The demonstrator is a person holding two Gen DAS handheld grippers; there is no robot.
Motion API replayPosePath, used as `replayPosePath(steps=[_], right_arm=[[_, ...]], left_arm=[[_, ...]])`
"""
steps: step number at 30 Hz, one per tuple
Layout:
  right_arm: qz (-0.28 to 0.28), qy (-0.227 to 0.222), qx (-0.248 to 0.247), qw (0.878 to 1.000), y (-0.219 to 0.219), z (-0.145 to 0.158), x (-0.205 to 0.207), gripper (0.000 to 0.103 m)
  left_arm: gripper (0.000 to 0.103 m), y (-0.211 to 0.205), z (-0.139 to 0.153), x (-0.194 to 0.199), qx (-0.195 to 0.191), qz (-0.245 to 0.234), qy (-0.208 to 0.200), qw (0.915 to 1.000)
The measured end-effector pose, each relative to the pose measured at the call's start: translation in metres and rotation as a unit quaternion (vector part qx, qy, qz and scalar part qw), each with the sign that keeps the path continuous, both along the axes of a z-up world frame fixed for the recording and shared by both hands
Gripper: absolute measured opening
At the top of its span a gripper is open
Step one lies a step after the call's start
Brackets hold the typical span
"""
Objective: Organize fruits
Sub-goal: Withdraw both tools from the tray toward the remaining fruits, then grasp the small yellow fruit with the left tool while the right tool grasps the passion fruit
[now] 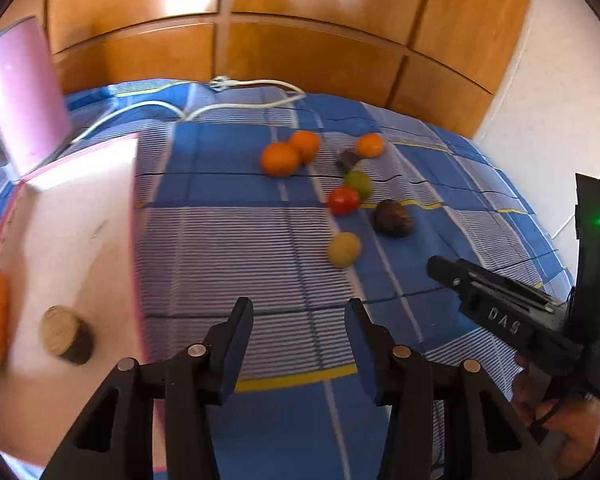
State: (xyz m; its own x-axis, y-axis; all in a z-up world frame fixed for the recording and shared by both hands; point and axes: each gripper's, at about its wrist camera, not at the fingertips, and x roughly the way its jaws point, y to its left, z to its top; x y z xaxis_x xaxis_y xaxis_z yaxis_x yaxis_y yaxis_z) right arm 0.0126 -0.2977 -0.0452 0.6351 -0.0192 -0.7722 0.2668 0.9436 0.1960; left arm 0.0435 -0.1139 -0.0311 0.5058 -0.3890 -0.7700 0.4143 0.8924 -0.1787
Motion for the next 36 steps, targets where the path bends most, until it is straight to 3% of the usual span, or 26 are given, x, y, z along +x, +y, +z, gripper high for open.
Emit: replayPosePath(steps=[2,9,20,21,28,32,36], right_arm=[[-0.001,0.002,0.002,1.000,-0.002,-0.002,0.000,0.039],[0.016,-0.005,-0.013,1.000,-0.006,-0.001,0.007,0.039],[0.021,-0.002,-0.003,1.000,-0.023,-0.006,0.017,0.039],[0.024,-0.004,-0.001,1.000,-0.023,-0.005,0.018,0.039],[0.061,-0.015,0.008,0.998,-0.013,-0.003,0.034,0.039],[0.075,-0.013,0.005,0.997,-0.005,-0.009,0.050,0.053],[0.081,-0.003,-0.015,0.997,0.002,-0.016,0.067,0.053]], left_arm=[[0.048,-0.008,-0.003,0.004,-0.001,-0.007,0.002,1.0000],[0.032,-0.032,-0.015,0.019,-0.002,-0.019,0.007,0.9998],[0.032,-0.068,-0.029,0.045,0.008,-0.020,0.007,0.9997],[0.027,-0.070,-0.031,0.047,0.011,-0.018,0.007,0.9998],[0.027,-0.046,-0.032,0.044,0.010,0.032,-0.018,0.9993],[0.027,-0.032,-0.036,0.044,0.008,0.049,-0.029,0.9983],[0.027,-0.034,-0.040,0.048,0.016,0.051,-0.030,0.9981]])
